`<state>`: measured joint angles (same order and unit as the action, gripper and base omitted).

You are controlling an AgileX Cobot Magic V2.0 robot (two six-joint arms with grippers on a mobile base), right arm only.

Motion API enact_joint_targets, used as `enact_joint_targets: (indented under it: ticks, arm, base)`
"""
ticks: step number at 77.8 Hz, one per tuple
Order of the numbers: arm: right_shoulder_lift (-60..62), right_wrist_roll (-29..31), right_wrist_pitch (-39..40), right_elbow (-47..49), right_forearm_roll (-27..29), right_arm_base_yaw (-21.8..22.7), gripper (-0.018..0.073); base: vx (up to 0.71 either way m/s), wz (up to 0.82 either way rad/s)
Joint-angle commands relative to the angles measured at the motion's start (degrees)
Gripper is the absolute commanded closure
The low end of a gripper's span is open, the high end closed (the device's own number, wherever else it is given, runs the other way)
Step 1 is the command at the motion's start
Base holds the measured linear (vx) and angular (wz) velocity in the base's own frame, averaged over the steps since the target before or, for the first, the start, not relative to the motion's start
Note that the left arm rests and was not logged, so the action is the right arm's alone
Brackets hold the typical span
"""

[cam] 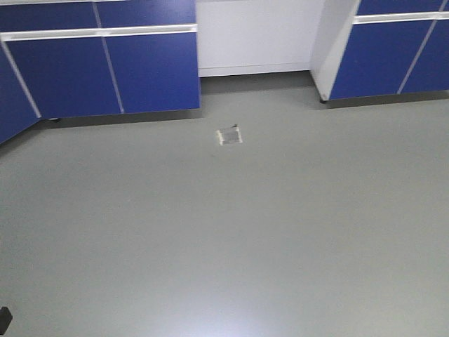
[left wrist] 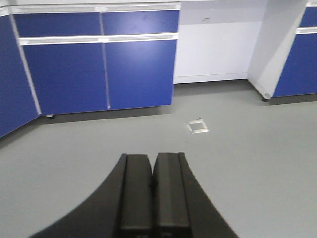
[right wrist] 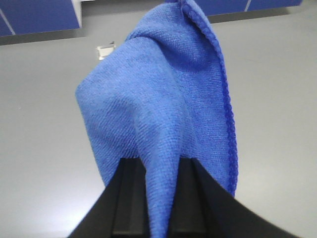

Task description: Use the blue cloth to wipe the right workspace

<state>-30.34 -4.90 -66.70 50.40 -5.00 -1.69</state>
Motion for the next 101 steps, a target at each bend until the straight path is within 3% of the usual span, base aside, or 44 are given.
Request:
enact_joint_targets:
  ticks: [1, 101]
  arm:
    - [-0.45, 0.51, 3.82, 1.61, -0.86, 0.23, 0.0564]
    - [-0.45, 0.51, 3.83, 1.61, -0.81, 0.23, 0.0564]
  base:
    - [0.11, -0.4]
    - [0.24, -0.36]
